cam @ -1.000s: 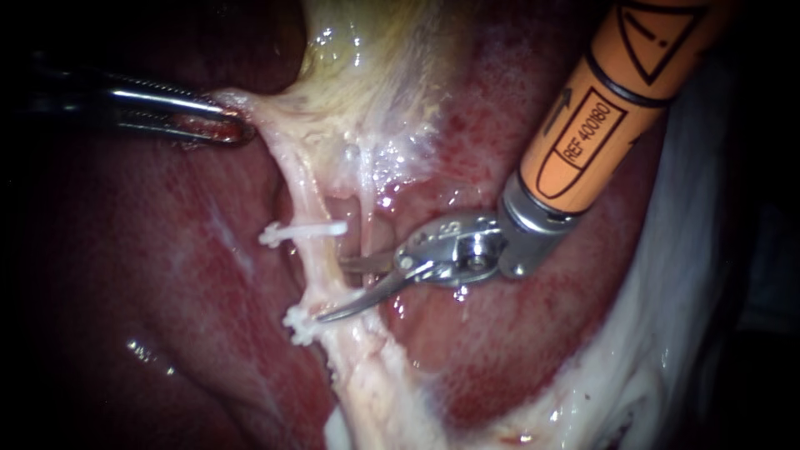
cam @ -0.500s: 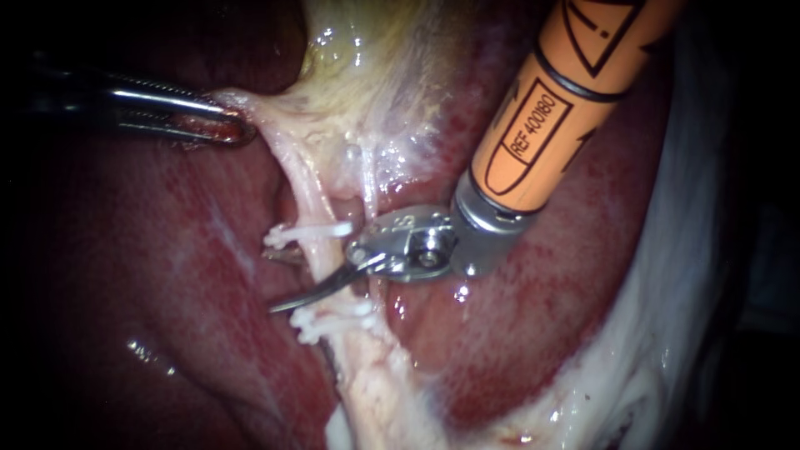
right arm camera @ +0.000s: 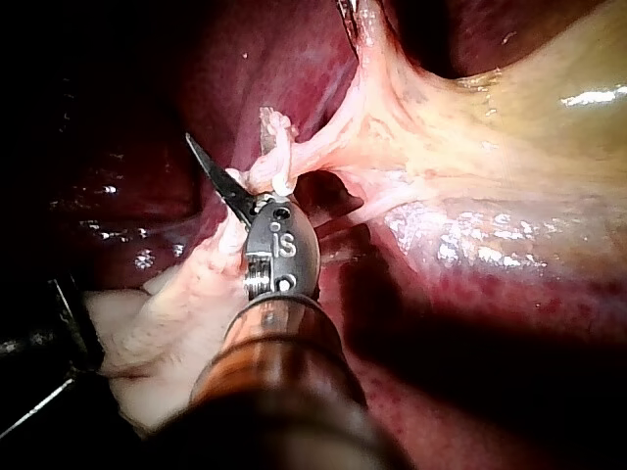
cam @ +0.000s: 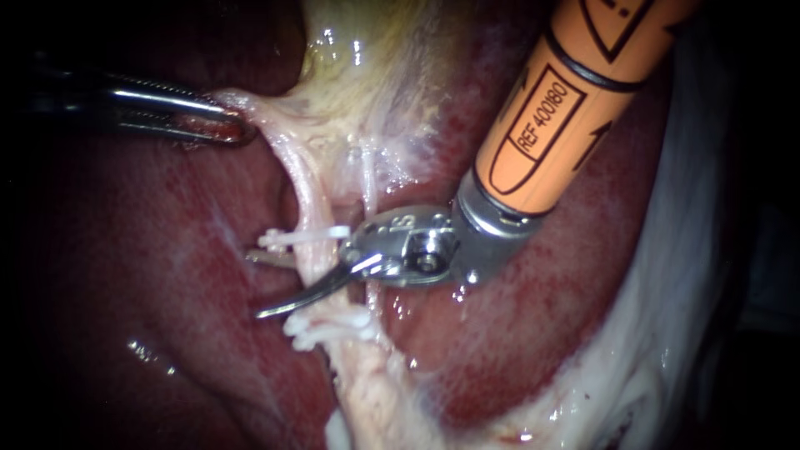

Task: Go to the cutting position left tube

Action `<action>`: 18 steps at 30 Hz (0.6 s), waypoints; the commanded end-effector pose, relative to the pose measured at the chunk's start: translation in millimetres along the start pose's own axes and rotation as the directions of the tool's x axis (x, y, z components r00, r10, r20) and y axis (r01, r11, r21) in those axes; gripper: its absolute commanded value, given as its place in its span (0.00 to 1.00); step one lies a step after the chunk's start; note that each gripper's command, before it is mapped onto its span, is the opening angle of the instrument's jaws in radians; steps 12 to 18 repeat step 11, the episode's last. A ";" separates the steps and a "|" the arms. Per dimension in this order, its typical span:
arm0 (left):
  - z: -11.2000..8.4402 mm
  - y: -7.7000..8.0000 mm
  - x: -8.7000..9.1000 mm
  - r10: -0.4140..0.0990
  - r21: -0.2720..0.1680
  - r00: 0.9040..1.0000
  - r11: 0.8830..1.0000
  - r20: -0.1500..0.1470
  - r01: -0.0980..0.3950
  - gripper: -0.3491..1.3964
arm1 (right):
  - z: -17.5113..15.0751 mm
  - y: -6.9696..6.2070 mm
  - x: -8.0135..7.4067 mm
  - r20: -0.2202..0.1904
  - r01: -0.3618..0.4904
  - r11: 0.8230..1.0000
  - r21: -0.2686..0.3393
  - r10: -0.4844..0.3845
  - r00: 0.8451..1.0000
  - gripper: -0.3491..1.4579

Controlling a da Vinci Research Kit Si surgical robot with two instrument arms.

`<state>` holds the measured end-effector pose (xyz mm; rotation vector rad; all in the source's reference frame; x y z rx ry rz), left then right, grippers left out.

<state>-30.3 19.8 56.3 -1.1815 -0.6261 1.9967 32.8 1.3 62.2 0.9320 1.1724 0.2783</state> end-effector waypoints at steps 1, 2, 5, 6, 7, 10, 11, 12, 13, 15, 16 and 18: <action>0.0 0.0 0.0 0.000 0.000 1.000 1.000 0.000 0.000 0.00 | 0.0 0.0 0.0 0.001 0.001 1.000 0.000 -0.001 1.000 0.98; 0.0 0.0 0.0 0.000 0.000 1.000 1.000 0.000 0.000 0.00 | 0.0 0.0 0.0 0.001 0.001 1.000 0.000 -0.001 1.000 0.98; 0.0 0.0 0.0 0.000 0.000 1.000 1.000 0.000 0.000 0.00 | 0.0 0.1 0.0 0.002 -0.005 1.000 0.001 0.005 1.000 0.98; 0.0 0.0 0.0 0.000 0.000 1.000 1.000 0.000 0.000 0.00 | 0.0 0.1 0.0 0.002 -0.005 1.000 0.001 0.005 1.000 0.98; 0.0 0.0 0.0 0.000 0.000 1.000 1.000 0.000 0.000 0.00 | 0.0 0.1 0.0 0.002 -0.005 1.000 0.001 0.005 1.000 0.98; 0.1 0.0 0.0 0.000 0.001 1.000 1.000 0.000 0.000 0.00 | 0.0 0.1 -0.3 0.007 -0.050 0.999 0.003 0.050 0.999 0.95; 0.1 0.0 0.0 0.000 0.001 1.000 1.000 0.000 0.000 0.00 | -0.1 0.2 -0.5 0.007 -0.061 0.998 0.006 0.061 0.998 0.92; 0.1 0.0 0.0 0.000 0.001 1.000 1.000 0.000 0.000 0.00 | -0.1 0.2 -0.5 0.007 -0.061 0.998 0.006 0.061 0.998 0.92; 0.1 0.0 0.0 0.000 0.001 1.000 1.000 0.000 0.000 0.00 | -0.1 0.2 -0.5 0.007 -0.061 0.998 0.006 0.061 0.998 0.92; 0.1 0.0 0.0 0.000 0.001 1.000 1.000 0.000 0.000 0.00 | -0.1 0.2 -0.5 0.007 -0.061 0.998 0.006 0.061 0.998 0.92; 0.1 0.0 0.0 0.000 0.001 1.000 1.000 0.000 0.000 0.00 | -0.1 0.2 -0.5 0.007 -0.061 0.998 0.006 0.061 0.998 0.92; 0.1 0.0 0.0 0.000 0.001 1.000 1.000 0.000 0.000 0.00 | -0.1 0.2 -0.5 0.007 -0.061 0.998 0.006 0.061 0.998 0.92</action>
